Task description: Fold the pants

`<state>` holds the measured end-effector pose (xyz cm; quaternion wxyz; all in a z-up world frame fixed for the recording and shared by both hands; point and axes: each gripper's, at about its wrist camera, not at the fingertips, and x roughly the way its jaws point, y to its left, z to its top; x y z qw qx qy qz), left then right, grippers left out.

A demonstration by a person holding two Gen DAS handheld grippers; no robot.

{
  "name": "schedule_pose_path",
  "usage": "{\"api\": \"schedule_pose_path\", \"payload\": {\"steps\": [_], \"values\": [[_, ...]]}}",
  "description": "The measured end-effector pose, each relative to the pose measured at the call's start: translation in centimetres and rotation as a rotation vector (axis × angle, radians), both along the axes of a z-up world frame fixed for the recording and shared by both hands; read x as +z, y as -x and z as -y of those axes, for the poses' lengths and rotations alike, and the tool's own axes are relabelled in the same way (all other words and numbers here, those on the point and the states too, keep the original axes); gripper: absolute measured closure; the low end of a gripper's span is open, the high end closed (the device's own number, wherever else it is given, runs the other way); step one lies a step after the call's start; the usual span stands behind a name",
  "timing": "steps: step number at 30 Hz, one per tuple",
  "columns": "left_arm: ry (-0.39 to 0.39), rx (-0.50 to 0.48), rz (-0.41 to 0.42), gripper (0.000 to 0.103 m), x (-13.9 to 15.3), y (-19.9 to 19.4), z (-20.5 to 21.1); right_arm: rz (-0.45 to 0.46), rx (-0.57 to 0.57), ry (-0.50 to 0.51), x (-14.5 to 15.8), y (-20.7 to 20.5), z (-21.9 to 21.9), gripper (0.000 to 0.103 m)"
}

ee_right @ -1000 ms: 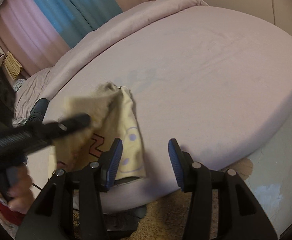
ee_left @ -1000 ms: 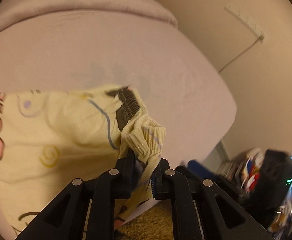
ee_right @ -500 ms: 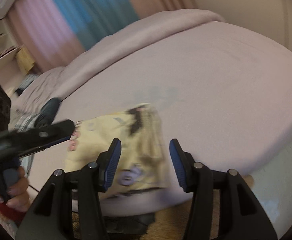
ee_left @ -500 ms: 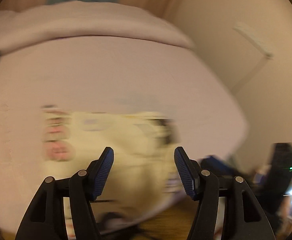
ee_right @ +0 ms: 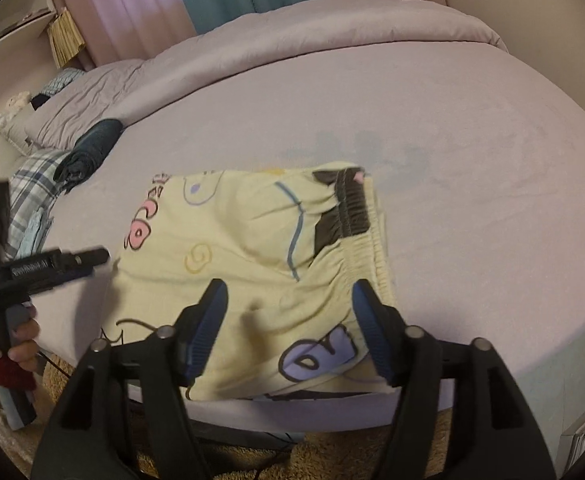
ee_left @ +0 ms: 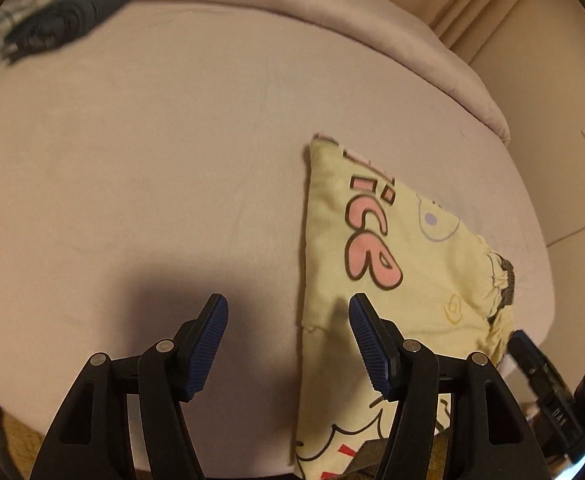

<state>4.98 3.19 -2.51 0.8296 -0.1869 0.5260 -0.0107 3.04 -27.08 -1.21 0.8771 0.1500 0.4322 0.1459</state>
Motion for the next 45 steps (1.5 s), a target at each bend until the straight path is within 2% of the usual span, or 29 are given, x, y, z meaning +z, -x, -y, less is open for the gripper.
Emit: {"api": "schedule_pose_path", "payload": {"steps": [3,4,11,15,17,18,19,20,21,22,26,29,33,37,41,45], "values": [[0.0,-0.036,-0.011,0.04,-0.7,-0.2,0.8,0.022,-0.058,0.043,0.6,-0.6,0.7,0.018],[0.003,-0.05,-0.013,0.04,-0.9,-0.3,1.0,0.023,-0.069,0.054,0.5,-0.6,1.0,0.016],[0.076,-0.106,0.002,0.04,-1.9,-1.2,2.9,-0.132,-0.042,-0.096,-2.8,-4.4,2.6,0.016],[0.057,-0.117,0.023,0.041,-1.8,-1.3,3.6,-0.171,-0.001,-0.182,-4.4,-5.3,2.2,0.017],[0.076,-0.128,0.029,0.05,-2.0,-1.7,3.7,-0.169,-0.002,-0.214,-4.9,-5.6,2.0,0.018],[0.094,-0.133,0.029,0.063,-2.1,-1.8,3.8,-0.155,-0.003,-0.225,-5.1,-5.7,1.9,0.019],[0.101,-0.132,0.031,0.077,-2.2,-1.9,3.9,-0.147,-0.008,-0.231,-5.2,-5.8,1.7,0.029],[0.106,-0.128,0.035,0.083,-2.2,-1.6,3.6,-0.147,-0.009,-0.22,-5.2,-5.8,1.4,0.039],[0.104,-0.133,0.043,0.089,-1.9,-1.7,3.8,-0.146,-0.012,-0.187,-4.9,-6.0,1.0,0.066],[0.084,-0.128,0.052,0.094,-1.5,-1.2,3.8,-0.147,-0.007,-0.189,-4.8,-6.1,0.9,0.077],[0.022,-0.161,0.142,0.095,1.8,-1.7,4.1,-0.089,0.004,-0.188,-2.3,-6.4,0.5,0.082],[-0.044,-0.134,0.21,0.095,4.9,-2.8,3.1,-0.023,0.033,-0.229,0.5,-7.8,-0.1,0.082],[-0.074,-0.096,0.256,0.095,6.6,-5.4,1.0,0.052,0.059,-0.227,3.4,-11.2,-2.1,0.082],[-0.097,-0.052,0.211,0.095,4.6,-8.1,-1.3,0.05,0.085,-0.208,3.0,-14.5,-5.0,0.082],[-0.098,-0.037,0.12,0.095,1.5,-9.3,-2.8,0.001,0.098,-0.151,0.7,-16.8,-7.3,0.082],[-0.098,-0.047,0.097,0.094,0.0,-9.5,-3.1,-0.063,0.082,-0.09,-1.9,-18.4,-7.7,0.079]]}}
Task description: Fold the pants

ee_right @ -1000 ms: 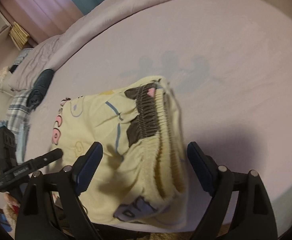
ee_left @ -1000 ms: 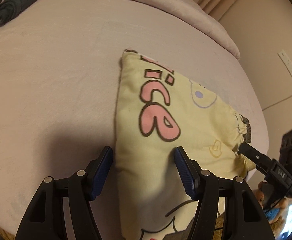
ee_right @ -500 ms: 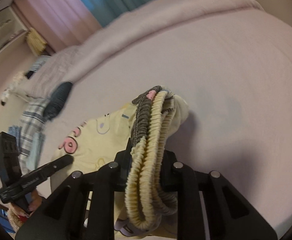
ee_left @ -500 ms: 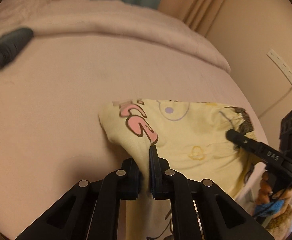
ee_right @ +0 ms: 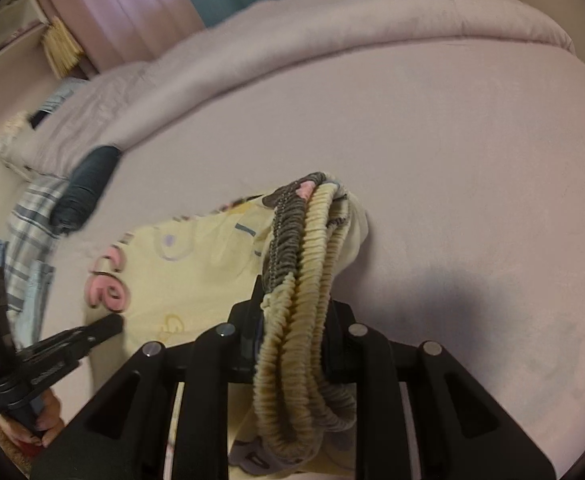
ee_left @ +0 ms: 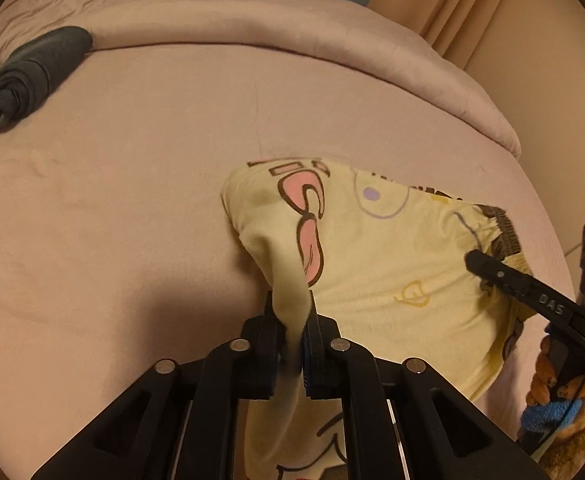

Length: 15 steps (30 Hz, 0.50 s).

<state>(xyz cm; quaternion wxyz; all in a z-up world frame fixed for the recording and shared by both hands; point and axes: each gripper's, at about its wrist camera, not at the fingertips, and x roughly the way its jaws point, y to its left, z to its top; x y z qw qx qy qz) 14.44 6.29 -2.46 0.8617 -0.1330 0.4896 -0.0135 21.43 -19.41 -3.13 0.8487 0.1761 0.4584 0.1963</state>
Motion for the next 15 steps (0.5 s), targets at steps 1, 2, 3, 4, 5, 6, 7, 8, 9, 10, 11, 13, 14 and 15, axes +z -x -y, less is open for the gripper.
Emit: {"api": "schedule_pose_path", "payload": {"steps": [1,2,3,4,5,6,7,8,9,10,11,13,14,15], "values": [[-0.008,0.0,-0.013,0.087,-0.3,-0.8,0.3,-0.011,0.001,0.009,-0.5,-0.2,0.2,0.074],[-0.029,0.002,-0.033,0.082,-0.5,-0.9,0.3,-0.017,0.002,0.024,-0.9,-0.3,0.4,0.07],[-0.046,0.015,-0.039,0.07,-0.5,-0.6,0.3,-0.015,-0.007,0.061,-1.1,-0.3,0.6,0.058],[-0.059,0.031,-0.039,0.06,-0.4,0.0,0.1,-0.009,-0.021,0.1,-1.1,-0.2,1.0,0.044],[-0.069,0.052,-0.043,0.058,-0.2,0.5,-0.2,0.002,-0.038,0.126,-0.9,0.0,1.3,0.039],[-0.067,0.06,-0.045,0.057,0.1,1.0,-0.3,0.013,-0.053,0.148,-0.5,0.0,1.4,0.033],[-0.063,0.067,-0.046,0.057,0.3,1.9,-0.4,0.014,-0.062,0.152,-0.2,0.2,1.9,0.031],[-0.064,0.077,-0.046,0.057,0.8,2.3,-0.4,0.013,-0.068,0.148,0.3,0.6,2.5,0.031],[-0.083,0.09,-0.036,0.057,1.7,3.2,-0.2,0.017,-0.076,0.148,0.9,1.1,2.9,0.031],[-0.104,0.098,-0.022,0.055,2.4,4.0,-0.1,0.036,-0.088,0.155,1.7,1.7,3.1,0.031],[-0.132,0.102,0.001,0.053,3.3,5.0,0.3,0.079,-0.106,0.176,3.1,2.9,3.4,0.031],[-0.177,0.099,0.059,0.037,5.2,6.9,1.1,0.149,-0.114,0.202,5.0,4.6,3.5,0.03],[-0.191,0.096,0.092,0.032,6.4,8.0,1.7,0.185,-0.118,0.211,6.2,5.7,3.5,0.029],[-0.185,0.092,0.118,0.029,7.2,8.9,2.1,0.212,-0.123,0.217,7.2,6.7,3.6,0.027]]}}
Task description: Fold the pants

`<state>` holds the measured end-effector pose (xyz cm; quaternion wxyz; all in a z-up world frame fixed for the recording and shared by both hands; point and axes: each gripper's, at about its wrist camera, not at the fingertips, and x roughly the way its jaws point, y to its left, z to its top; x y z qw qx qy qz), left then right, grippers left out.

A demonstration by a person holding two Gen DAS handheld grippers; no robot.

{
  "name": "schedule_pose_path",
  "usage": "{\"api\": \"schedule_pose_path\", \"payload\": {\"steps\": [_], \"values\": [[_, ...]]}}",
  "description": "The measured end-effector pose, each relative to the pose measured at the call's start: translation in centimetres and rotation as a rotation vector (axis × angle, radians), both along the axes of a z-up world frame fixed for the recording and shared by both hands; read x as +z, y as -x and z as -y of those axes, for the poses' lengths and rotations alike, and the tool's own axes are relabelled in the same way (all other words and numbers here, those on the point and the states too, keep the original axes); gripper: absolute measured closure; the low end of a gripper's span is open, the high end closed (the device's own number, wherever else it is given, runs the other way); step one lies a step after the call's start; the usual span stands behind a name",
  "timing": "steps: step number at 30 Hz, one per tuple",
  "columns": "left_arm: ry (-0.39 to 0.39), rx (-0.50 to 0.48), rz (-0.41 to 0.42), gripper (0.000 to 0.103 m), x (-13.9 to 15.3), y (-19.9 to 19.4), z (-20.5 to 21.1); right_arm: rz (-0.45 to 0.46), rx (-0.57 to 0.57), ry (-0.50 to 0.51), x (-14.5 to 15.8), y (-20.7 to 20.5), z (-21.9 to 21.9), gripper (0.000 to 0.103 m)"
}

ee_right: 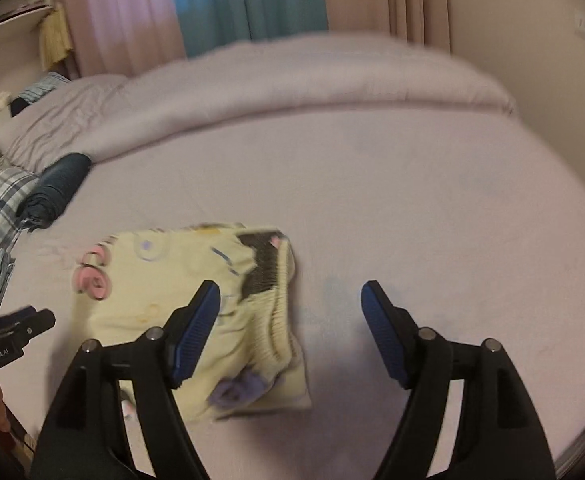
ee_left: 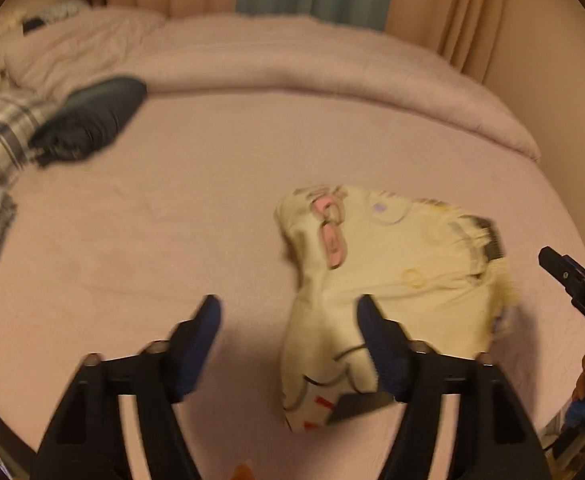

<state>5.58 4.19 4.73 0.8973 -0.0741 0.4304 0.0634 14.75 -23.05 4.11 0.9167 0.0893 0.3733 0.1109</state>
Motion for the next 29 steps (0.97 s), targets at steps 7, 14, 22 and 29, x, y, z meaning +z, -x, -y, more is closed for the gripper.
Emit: {"api": "schedule_pose_path", "payload": {"steps": [7,14,22,29], "values": [[-0.028,-0.005,0.066,0.028,3.0,1.0,3.2,0.117,0.02,-0.017,3.9,6.8,0.1,0.025],[-0.032,0.0,0.044,0.027,2.0,2.8,4.4,0.114,0.01,0.018,3.0,9.8,-0.5,0.024],[-0.016,0.008,0.038,0.027,1.3,3.0,5.3,0.101,-0.019,0.036,2.7,10.5,-0.8,0.024],[-0.007,-0.01,0.054,0.027,1.5,3.3,5.7,0.092,-0.041,0.06,2.3,10.9,-0.9,0.024]]}}
